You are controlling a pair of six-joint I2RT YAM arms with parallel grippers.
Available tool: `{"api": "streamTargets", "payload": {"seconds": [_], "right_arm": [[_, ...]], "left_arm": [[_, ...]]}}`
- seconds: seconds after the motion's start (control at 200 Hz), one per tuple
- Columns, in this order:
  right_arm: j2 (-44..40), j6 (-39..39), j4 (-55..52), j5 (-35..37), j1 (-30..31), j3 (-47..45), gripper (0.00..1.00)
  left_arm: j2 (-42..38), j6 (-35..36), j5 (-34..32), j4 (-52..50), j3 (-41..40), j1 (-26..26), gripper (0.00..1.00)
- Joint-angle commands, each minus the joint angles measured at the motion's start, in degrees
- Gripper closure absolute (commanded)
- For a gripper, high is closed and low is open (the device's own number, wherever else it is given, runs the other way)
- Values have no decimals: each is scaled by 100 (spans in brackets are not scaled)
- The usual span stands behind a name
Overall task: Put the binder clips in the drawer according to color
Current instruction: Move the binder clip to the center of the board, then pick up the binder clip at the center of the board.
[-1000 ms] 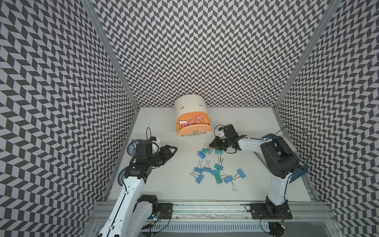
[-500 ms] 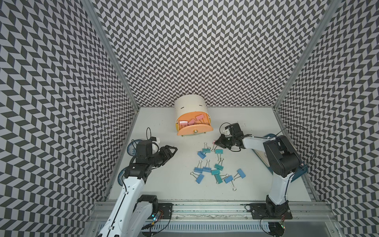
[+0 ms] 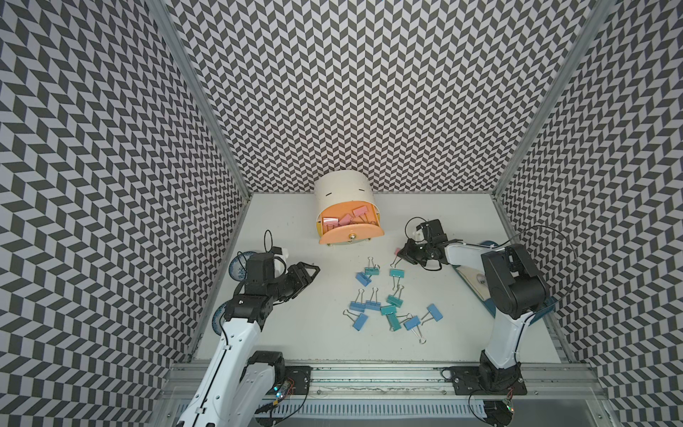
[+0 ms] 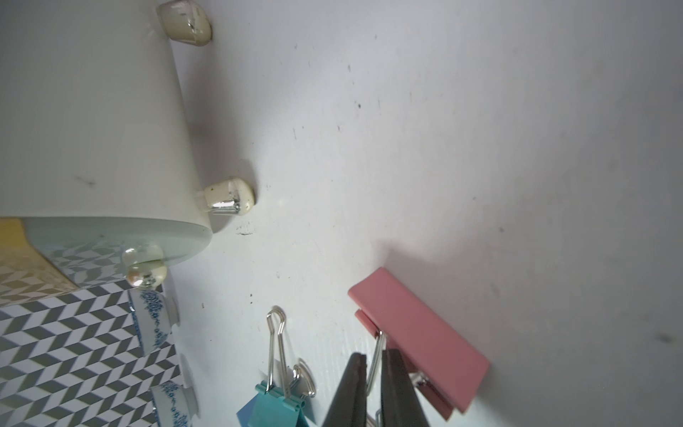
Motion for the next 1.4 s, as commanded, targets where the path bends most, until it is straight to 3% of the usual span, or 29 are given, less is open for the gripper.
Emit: {"api": "streamTargets", "payload": {"seconds": [0.0, 0.386, 0.636, 0.831, 1.076, 1.222, 1.397], "right_arm": [[-90, -511, -578, 496, -91, 240, 85], [280, -1313, -1303, 1014, -198, 1121, 84], [562, -1450, -1479, 933, -198, 1600, 84], [252, -1458, -1505, 850, -190, 1658, 81], [-545, -1346, -1482, 968, -137, 1382, 65], [-922, -1167, -1639, 1438, -111, 1222, 52], [-1047, -834, -1887, 1983, -110, 1217, 44]], "left_arm": [[-63, 81, 35, -37, 156, 35, 36], [-105, 90, 53, -81, 137, 37, 37], [-146, 99, 62, -116, 112, 36, 37], [-75, 141, 44, -116, 232, 42, 36], [90, 182, 15, -59, 388, 39, 37], [187, 191, -39, -1, 517, 42, 37], [275, 122, -14, 167, 585, 41, 36]]}}
